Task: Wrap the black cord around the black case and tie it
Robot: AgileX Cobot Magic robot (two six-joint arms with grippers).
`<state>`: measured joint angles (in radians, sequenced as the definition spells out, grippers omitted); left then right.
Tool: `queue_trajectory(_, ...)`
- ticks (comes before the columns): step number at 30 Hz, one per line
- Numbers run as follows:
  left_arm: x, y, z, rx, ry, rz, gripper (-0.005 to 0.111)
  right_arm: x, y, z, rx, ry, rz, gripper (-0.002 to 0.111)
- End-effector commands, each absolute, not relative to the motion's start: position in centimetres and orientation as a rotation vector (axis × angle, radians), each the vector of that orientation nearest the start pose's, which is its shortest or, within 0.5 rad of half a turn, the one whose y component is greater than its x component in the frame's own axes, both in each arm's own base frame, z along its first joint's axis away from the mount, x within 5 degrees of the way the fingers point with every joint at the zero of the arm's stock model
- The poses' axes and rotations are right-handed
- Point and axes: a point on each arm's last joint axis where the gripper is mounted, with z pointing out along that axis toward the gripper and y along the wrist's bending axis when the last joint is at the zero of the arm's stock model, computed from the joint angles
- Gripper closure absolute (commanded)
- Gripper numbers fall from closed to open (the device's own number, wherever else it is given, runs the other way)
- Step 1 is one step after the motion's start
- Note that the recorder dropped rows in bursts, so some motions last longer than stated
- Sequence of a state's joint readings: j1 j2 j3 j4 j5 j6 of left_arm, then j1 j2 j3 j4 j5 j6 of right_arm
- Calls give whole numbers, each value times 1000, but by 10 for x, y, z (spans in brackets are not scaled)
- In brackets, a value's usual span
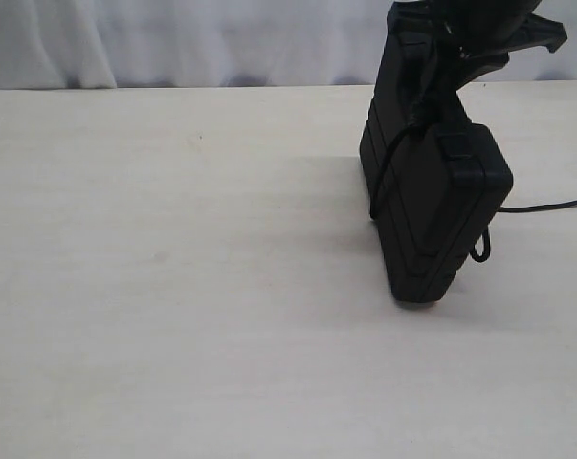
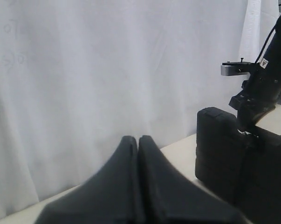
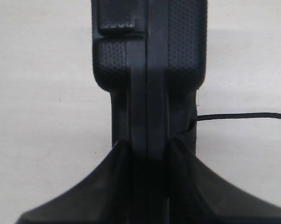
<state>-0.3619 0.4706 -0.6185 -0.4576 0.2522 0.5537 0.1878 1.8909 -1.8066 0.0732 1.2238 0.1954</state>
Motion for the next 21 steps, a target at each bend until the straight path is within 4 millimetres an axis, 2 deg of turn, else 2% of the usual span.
queue_trajectory(1, 85, -43, 363, 467, 1506, -266, 107, 399, 82, 319, 28, 2794, 195, 104)
queue_trajectory(3, 84, -40, 362, 442, 1501, -254, 107, 399, 82, 319, 28, 2794, 195, 104)
queue_trajectory(8, 80, -27, 349, 243, 1446, -258, 107, 399, 82, 319, 28, 2794, 195, 104)
queue_trajectory(16, 58, -9, 324, 51, 1385, -177, 107, 399, 82, 319, 28, 2794, 195, 104)
queue_trajectory(21, 44, -2, 309, -1, 1342, -89, 107, 399, 82, 319, 28, 2794, 195, 104)
